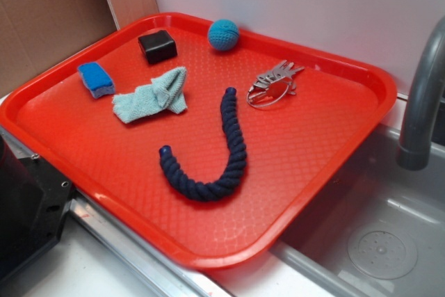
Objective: Grab the blue rope.
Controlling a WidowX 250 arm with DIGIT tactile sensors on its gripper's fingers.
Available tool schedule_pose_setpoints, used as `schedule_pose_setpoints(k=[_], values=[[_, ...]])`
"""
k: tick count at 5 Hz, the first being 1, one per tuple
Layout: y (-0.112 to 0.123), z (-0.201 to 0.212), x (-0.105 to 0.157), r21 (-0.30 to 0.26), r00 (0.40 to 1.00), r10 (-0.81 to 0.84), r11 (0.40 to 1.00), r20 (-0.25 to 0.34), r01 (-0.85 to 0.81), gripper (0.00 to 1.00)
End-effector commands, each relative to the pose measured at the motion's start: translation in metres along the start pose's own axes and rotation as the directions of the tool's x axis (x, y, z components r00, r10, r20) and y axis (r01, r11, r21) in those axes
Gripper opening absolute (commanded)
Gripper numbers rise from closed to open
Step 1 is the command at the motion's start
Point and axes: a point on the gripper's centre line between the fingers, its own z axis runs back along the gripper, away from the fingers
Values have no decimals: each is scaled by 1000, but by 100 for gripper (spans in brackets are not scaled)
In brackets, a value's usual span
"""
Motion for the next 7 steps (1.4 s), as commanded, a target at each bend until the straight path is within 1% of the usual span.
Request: schedule_pose_setpoints(k=[1, 2, 3, 4, 5, 6, 7], values=[[0, 0, 0, 0, 1000, 0, 1000, 0, 0, 100], [-36, -29, 25, 1, 989, 145, 989, 20, -145, 100], [-78, -50, 62, -30, 949, 315, 949, 19, -315, 100], [-111, -77, 75, -48, 918, 397, 917, -1, -397, 100], [-115, -118, 87, -20, 897, 440, 897, -37, -441, 100], [-115, -153, 97, -104, 924, 357, 922, -136, -372, 100], [-112, -173, 108, -52, 910, 395, 913, -128, -404, 100]])
